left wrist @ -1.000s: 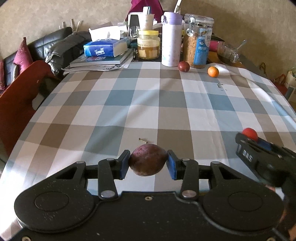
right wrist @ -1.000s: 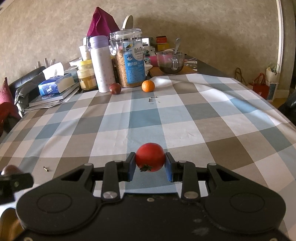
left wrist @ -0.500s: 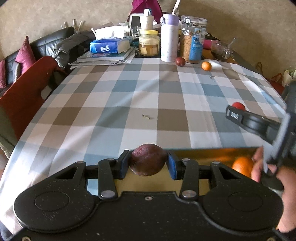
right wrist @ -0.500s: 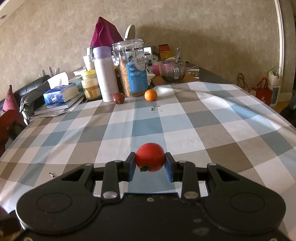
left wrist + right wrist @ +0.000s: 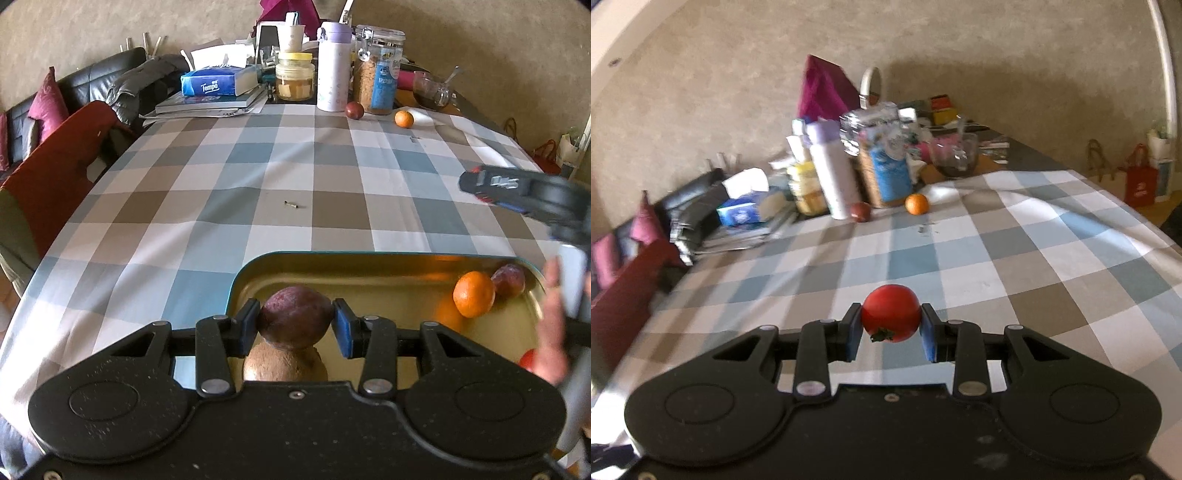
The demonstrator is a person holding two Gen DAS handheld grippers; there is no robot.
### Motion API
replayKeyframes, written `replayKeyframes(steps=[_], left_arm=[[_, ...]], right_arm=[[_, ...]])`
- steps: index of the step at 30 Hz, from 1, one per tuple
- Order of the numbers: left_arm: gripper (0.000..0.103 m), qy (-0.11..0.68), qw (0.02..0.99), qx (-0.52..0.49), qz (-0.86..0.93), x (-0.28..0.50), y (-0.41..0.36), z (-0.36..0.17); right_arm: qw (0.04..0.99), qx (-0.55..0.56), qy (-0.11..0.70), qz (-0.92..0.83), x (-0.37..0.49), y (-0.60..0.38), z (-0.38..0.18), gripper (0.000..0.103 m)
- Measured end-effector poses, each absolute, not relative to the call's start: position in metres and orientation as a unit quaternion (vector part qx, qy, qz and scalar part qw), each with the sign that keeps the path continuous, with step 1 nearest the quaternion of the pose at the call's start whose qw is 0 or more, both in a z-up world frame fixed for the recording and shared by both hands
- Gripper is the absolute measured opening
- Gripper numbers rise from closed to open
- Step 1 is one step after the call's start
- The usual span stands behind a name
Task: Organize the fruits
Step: 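Lift the passion fruit and tomato and carry them over the gold tray, then lower the passion fruit and tomato into the tray and open both grippers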
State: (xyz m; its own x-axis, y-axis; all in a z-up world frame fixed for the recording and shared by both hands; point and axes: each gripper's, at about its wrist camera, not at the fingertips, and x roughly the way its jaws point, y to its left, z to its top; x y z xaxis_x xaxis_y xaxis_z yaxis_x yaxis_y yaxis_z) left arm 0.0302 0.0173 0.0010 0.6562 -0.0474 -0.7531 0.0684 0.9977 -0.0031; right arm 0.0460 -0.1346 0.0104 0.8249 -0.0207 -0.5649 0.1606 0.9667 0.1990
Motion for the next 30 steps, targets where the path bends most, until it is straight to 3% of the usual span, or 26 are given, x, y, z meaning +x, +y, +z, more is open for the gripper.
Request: replayKeyframes(steps=[12,30], left_arm=[[0.05,0.412,0.909,0.031,-0.049,0.016,0.007,0.007],[0.05,0.435,0.898,0.046,-0.049,0.004,0.006,0.002]], right_arm=[[0.932,0.113,0.337,0.072,-0.021,-0.121,0.052,0.033],[0.879,0.026,0.47,0.079,-0.065,-0.106,0.041,0.033]])
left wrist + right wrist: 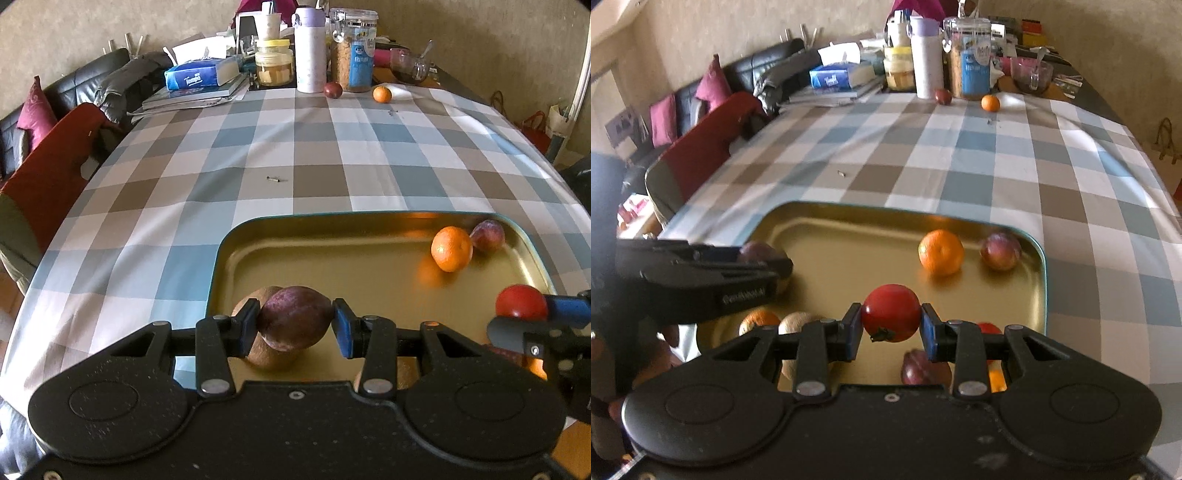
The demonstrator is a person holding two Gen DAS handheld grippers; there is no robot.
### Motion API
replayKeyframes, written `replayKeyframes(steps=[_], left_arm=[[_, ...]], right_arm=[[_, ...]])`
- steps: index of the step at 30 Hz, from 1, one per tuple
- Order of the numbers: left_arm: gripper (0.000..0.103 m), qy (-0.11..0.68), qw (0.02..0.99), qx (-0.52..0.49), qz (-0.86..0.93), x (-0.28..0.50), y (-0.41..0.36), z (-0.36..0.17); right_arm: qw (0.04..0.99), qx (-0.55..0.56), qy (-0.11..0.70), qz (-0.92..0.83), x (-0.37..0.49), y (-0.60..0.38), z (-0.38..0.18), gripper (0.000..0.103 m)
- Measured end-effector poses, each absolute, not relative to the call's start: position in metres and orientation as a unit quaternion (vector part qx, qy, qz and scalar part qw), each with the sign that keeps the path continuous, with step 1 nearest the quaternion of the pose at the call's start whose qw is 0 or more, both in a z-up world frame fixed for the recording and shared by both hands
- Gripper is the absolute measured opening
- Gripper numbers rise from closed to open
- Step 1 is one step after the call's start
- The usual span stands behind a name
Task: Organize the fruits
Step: 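Lower the passion fruit and tomato into the tray and open both grippers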
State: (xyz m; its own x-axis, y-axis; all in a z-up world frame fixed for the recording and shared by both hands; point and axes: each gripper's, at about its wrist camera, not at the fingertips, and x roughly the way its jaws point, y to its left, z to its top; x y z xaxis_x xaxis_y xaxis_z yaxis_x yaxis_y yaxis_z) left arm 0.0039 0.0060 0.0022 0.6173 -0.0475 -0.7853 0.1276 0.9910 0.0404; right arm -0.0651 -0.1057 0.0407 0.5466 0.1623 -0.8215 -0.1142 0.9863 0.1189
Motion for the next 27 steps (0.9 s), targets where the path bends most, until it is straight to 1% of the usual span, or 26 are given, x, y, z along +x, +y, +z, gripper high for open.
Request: replayKeyframes(steps=[6,13,27], left_arm=[[0.05,0.441,0.895,0.052,-0.048,0.001,0.006,0.002],[0.05,0.442,0.894,0.063,-0.047,0.004,0.002,0.001],[0.05,0.45,0.889,0.056,-0.066,0.042,-0.008,0.005]], right_arm=[[0.876,0.021,0.476,0.075,-0.071,-0.102,0.038,0.033],[0.884,0.013,0.462,0.068,-0.071,-0.098,0.041,0.033],[0.892,0.025,0.45,0.05,-0.043,-0.104,0.043,0.033]])
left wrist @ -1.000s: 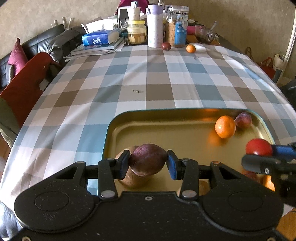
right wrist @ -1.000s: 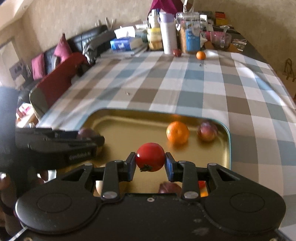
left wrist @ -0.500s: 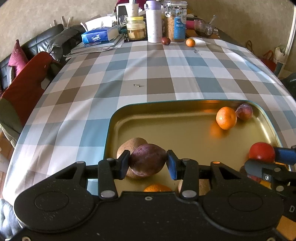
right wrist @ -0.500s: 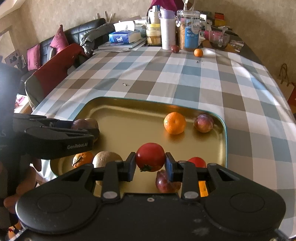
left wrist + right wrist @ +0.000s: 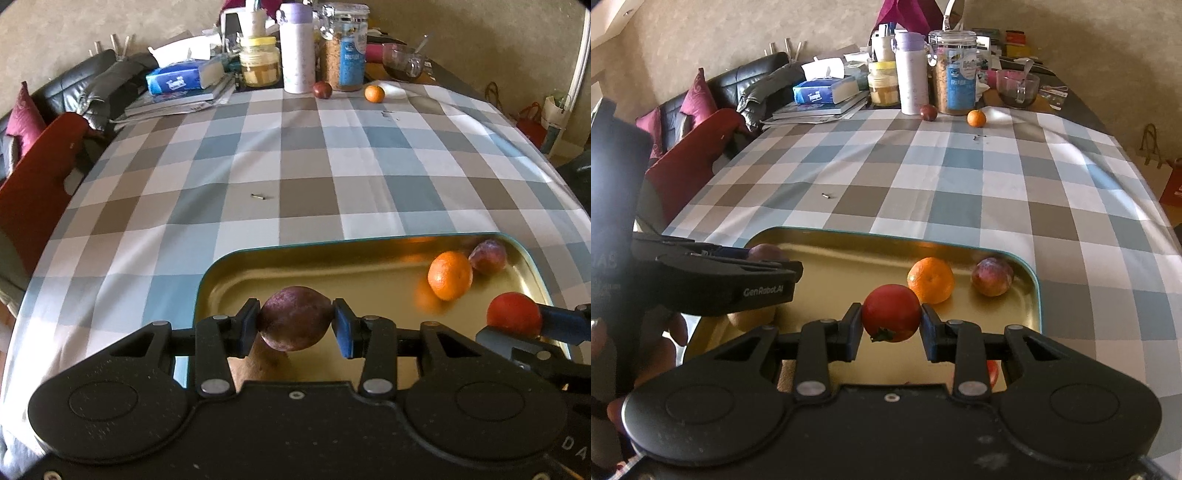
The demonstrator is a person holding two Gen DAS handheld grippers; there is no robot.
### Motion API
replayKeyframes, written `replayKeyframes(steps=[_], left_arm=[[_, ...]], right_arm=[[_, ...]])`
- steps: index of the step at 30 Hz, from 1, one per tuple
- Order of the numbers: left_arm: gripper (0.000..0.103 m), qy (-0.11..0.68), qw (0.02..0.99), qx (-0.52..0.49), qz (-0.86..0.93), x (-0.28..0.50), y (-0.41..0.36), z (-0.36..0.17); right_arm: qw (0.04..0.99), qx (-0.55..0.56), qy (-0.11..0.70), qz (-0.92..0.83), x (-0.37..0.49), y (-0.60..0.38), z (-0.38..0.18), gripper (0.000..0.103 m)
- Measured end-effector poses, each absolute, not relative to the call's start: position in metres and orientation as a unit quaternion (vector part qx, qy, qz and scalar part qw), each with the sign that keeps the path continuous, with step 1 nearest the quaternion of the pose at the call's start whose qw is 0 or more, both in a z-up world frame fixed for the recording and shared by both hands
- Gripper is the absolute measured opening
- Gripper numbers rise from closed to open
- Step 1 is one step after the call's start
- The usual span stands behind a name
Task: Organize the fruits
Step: 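Lower the passion fruit and tomato into the tray and open both grippers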
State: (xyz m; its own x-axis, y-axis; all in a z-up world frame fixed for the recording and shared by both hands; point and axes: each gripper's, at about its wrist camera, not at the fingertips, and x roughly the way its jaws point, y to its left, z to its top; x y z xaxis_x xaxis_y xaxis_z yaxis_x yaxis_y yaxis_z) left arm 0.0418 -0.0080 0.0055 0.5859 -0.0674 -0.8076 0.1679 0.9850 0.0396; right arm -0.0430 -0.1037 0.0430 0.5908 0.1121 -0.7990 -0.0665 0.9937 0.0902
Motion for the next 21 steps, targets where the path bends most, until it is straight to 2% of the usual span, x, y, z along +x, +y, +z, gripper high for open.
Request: replayKeyframes(steps=[10,21], left_arm=[[0.051,0.495,0.861,0.074,-0.088,0.054,-0.013,-0.001],[0.052,0.488,0.864,0.089,-0.087,0.057,-0.021,0.006]], right_arm=[[0.879,0.02,0.473,0.054,-0.029,-0.111,0.036,0.034],[0.881,0.036,0.469,0.052,-0.023,-0.113,0.037,0.035]])
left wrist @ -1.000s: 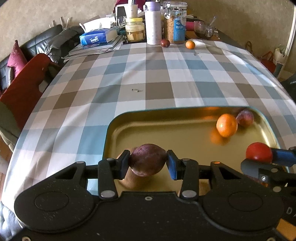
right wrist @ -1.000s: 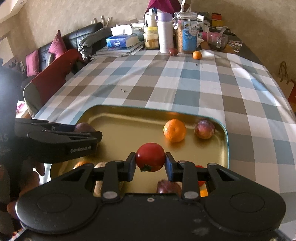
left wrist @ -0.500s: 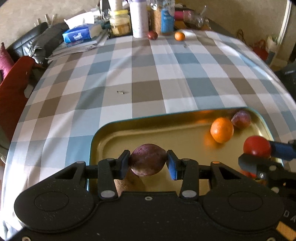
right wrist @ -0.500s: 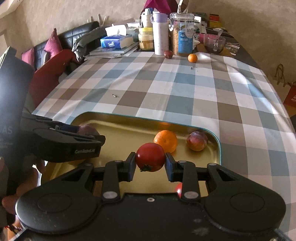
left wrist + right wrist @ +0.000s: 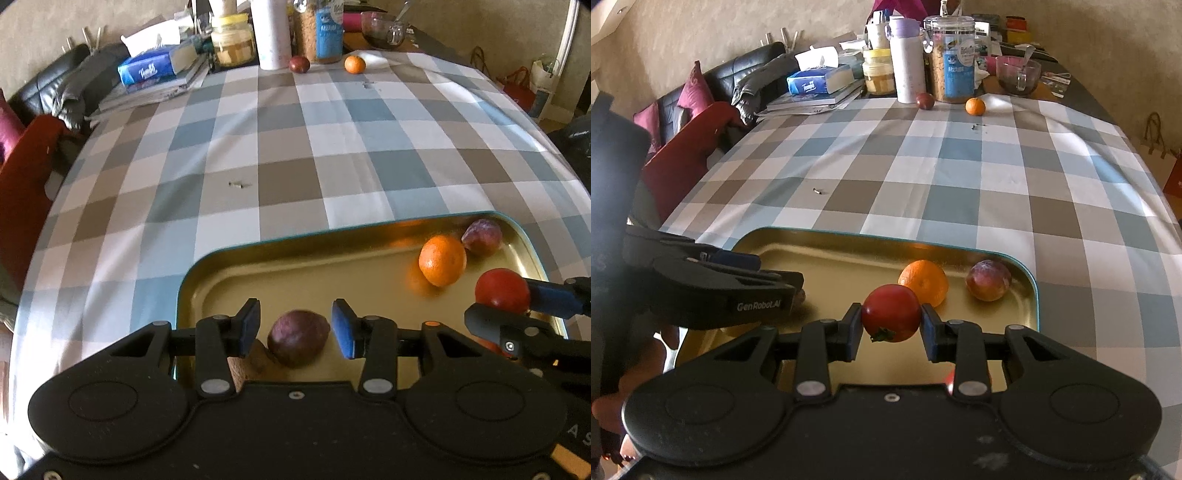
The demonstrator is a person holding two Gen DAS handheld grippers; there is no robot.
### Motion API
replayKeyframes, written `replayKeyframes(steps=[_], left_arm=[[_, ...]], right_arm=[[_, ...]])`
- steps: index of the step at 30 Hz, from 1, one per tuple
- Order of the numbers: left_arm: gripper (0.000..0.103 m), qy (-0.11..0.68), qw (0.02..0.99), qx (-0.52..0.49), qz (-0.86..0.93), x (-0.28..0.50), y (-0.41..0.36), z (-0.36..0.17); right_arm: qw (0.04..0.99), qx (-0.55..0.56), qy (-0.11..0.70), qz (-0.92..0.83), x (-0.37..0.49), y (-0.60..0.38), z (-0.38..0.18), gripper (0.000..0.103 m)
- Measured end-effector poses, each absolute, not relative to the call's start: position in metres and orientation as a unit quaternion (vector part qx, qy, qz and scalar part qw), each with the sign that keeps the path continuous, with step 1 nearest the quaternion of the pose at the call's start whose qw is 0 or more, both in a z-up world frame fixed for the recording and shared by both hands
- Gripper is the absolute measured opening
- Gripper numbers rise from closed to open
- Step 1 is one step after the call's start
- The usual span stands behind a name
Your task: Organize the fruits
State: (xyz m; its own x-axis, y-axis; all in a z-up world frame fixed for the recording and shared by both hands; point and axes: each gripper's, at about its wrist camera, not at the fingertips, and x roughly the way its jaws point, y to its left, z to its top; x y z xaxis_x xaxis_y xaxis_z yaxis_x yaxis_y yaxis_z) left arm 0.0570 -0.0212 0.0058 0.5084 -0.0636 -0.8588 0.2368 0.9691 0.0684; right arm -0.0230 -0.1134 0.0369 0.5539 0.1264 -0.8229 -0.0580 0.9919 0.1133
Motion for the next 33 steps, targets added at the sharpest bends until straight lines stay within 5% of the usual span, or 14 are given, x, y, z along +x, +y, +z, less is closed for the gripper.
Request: replayKeyframes(steps=[33], left_arm=[[0.057,0.469,0.876,0.094,-0.062,0.024,-0.02,0.017]], right_arm=[[0.881,0.039,0.47,0.034,-0.049,-0.111,0.04,0.036]])
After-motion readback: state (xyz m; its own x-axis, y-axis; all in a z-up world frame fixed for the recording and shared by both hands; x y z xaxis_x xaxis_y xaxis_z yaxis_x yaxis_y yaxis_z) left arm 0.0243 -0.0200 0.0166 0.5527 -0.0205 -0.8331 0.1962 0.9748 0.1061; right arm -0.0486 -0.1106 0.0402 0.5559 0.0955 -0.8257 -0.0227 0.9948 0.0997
